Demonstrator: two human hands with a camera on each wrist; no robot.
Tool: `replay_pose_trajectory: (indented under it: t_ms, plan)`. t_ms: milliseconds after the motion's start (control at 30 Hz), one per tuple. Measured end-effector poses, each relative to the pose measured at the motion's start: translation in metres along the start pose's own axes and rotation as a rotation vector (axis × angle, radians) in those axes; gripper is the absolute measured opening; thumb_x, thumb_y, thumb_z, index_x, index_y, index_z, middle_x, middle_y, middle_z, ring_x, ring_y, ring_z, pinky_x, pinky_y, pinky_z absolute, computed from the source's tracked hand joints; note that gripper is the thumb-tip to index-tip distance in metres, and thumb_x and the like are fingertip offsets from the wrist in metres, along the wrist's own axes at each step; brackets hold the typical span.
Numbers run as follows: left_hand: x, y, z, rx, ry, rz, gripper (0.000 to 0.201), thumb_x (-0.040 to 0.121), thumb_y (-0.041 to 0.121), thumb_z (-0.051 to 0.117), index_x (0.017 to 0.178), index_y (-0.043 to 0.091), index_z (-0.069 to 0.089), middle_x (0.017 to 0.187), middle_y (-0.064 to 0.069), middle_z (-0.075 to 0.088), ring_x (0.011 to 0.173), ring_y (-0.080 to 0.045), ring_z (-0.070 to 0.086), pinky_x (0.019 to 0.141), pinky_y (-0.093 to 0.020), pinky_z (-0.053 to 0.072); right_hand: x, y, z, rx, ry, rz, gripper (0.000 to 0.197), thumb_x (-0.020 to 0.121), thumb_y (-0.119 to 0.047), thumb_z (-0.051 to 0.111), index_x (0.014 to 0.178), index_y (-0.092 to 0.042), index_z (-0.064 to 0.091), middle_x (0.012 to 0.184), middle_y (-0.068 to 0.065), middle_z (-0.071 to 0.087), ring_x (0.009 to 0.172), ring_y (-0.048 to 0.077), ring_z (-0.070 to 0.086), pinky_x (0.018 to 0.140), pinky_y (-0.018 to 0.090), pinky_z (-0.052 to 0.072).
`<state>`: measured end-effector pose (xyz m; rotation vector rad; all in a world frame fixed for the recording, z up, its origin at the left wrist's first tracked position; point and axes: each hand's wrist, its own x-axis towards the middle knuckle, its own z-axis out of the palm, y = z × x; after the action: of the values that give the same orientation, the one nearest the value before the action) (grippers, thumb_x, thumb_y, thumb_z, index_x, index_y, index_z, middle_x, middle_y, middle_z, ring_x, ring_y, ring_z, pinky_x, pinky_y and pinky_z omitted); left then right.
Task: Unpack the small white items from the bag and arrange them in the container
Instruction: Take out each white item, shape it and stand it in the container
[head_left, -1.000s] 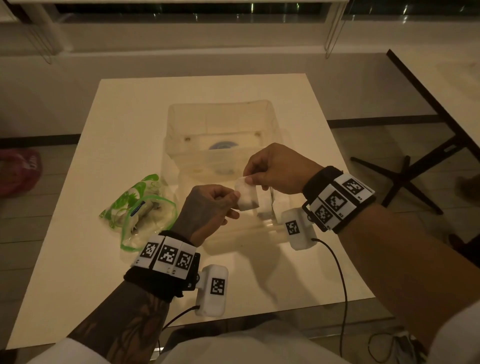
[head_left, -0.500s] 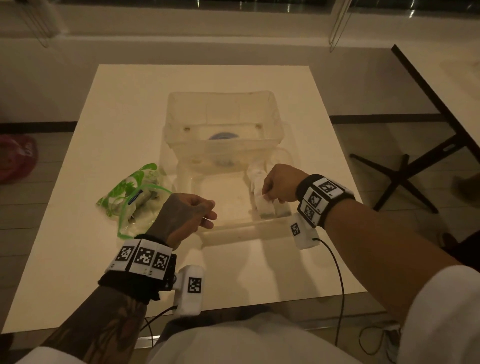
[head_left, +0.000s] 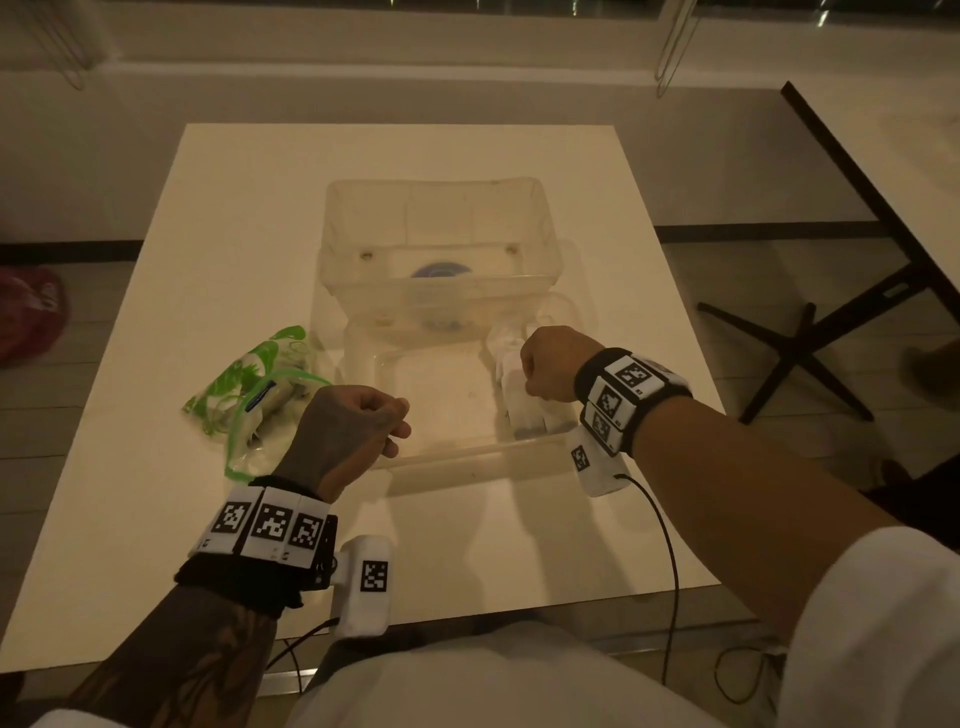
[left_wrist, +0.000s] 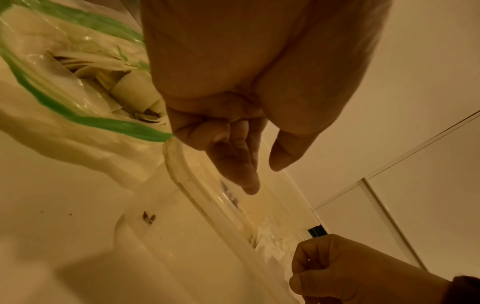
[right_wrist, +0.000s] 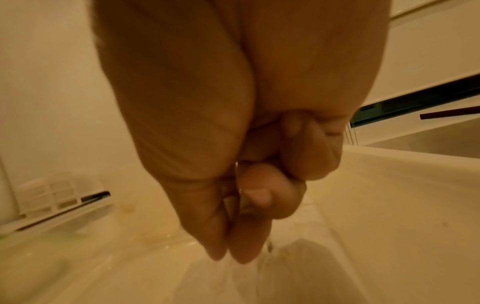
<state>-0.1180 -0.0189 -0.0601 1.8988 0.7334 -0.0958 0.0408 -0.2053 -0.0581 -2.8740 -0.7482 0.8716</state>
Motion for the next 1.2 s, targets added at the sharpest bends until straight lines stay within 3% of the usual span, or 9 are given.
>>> replay_pose_trajectory:
  t_ms: [133, 267, 433, 567, 733, 900, 1033, 1133, 1200]
  plan:
    - [-0.001, -0.003, -0.003, 0.026, 0.083, 0.022, 0.017, 0.092, 0.019, 0.059, 0.076, 0.017, 0.064, 0.072, -0.001, 0.069, 0.059, -0.014, 0.062, 0.054, -0.023, 0.047, -0.001, -0.004, 0.0, 0.061, -0.1, 0.011, 0.02, 0.09, -0.013, 0.059, 0.102, -0.004, 0.072, 0.1, 0.01, 0.071, 0.095, 0.024, 0.066, 0.085, 0.032, 0.053]
    - [0.005, -0.017, -0.01, 0.121, 0.225, 0.026, 0.016, 0.087, 0.016, 0.06, 0.074, 0.01, 0.066, 0.07, -0.002, 0.067, 0.068, -0.017, 0.062, 0.06, -0.025, 0.045, 0.003, -0.003, 0.005, 0.067, -0.147, 0.08, 0.02, 0.087, -0.013, 0.062, 0.105, -0.007, 0.071, 0.08, 0.001, 0.067, 0.066, 0.011, 0.063, 0.053, 0.021, 0.047]
    - [0.012, -0.038, -0.018, 0.302, 0.375, -0.008, 0.024, 0.091, 0.012, 0.049, 0.069, 0.007, 0.053, 0.065, -0.005, 0.053, 0.067, -0.023, 0.048, 0.056, -0.027, 0.031, 0.005, -0.003, 0.006, 0.065, -0.152, 0.095, 0.018, 0.088, -0.017, 0.062, 0.101, -0.009, 0.072, 0.074, -0.002, 0.066, 0.06, 0.009, 0.061, 0.05, 0.018, 0.044]
    - [0.019, -0.05, -0.02, 0.418, 0.412, -0.111, 0.031, 0.099, 0.017, 0.04, 0.11, 0.0, 0.063, 0.107, -0.022, 0.066, 0.099, -0.038, 0.059, 0.08, -0.037, 0.044, 0.001, -0.005, 0.004, -0.036, -0.175, 0.032, 0.025, 0.093, -0.019, 0.054, 0.105, -0.003, 0.07, 0.105, 0.011, 0.067, 0.091, 0.022, 0.061, 0.077, 0.026, 0.046]
    - [0.031, -0.068, -0.024, 0.498, 0.395, -0.187, 0.049, 0.094, 0.027, 0.057, 0.135, 0.008, 0.039, 0.113, -0.018, 0.065, 0.105, -0.039, 0.062, 0.086, -0.047, 0.05, -0.005, -0.006, 0.0, 0.005, -0.127, -0.012, 0.031, 0.094, -0.026, 0.053, 0.1, -0.001, 0.069, 0.1, 0.013, 0.068, 0.092, 0.026, 0.061, 0.081, 0.031, 0.048]
    - [0.04, -0.067, -0.029, 0.573, 0.339, -0.215, 0.056, 0.084, 0.029, 0.07, 0.131, 0.008, 0.047, 0.123, -0.015, 0.06, 0.114, -0.036, 0.058, 0.093, -0.043, 0.047, -0.004, -0.005, 0.001, 0.054, -0.105, -0.03, 0.025, 0.091, -0.026, 0.058, 0.086, -0.006, 0.07, 0.08, 0.005, 0.064, 0.081, 0.022, 0.06, 0.074, 0.03, 0.048]
    - [0.049, -0.072, -0.032, 0.715, 0.313, -0.197, 0.036, 0.09, 0.027, 0.061, 0.122, 0.011, 0.056, 0.118, -0.011, 0.062, 0.109, -0.033, 0.06, 0.087, -0.041, 0.049, -0.004, -0.009, 0.001, 0.093, -0.101, -0.029, 0.021, 0.09, -0.026, 0.06, 0.075, -0.013, 0.065, 0.069, -0.001, 0.062, 0.075, 0.019, 0.06, 0.062, 0.025, 0.044]
    - [0.058, -0.083, -0.032, 0.8, 0.301, -0.03, 0.019, 0.09, 0.014, 0.056, 0.103, 0.005, 0.065, 0.106, -0.014, 0.066, 0.099, -0.031, 0.063, 0.083, -0.039, 0.05, -0.005, -0.011, 0.0, 0.112, -0.096, -0.037, 0.021, 0.091, -0.025, 0.059, 0.074, -0.014, 0.064, 0.07, -0.001, 0.063, 0.073, 0.017, 0.06, 0.06, 0.024, 0.042]
    - [0.065, -0.09, -0.03, 0.813, 0.285, 0.127, 0.018, 0.087, 0.005, 0.055, 0.098, 0.003, 0.069, 0.105, -0.016, 0.067, 0.099, -0.031, 0.061, 0.09, -0.039, 0.048, -0.005, -0.012, -0.001, 0.122, -0.095, -0.04, 0.022, 0.091, -0.025, 0.059, 0.071, -0.017, 0.062, 0.069, -0.001, 0.065, 0.067, 0.012, 0.059, 0.057, 0.022, 0.04]
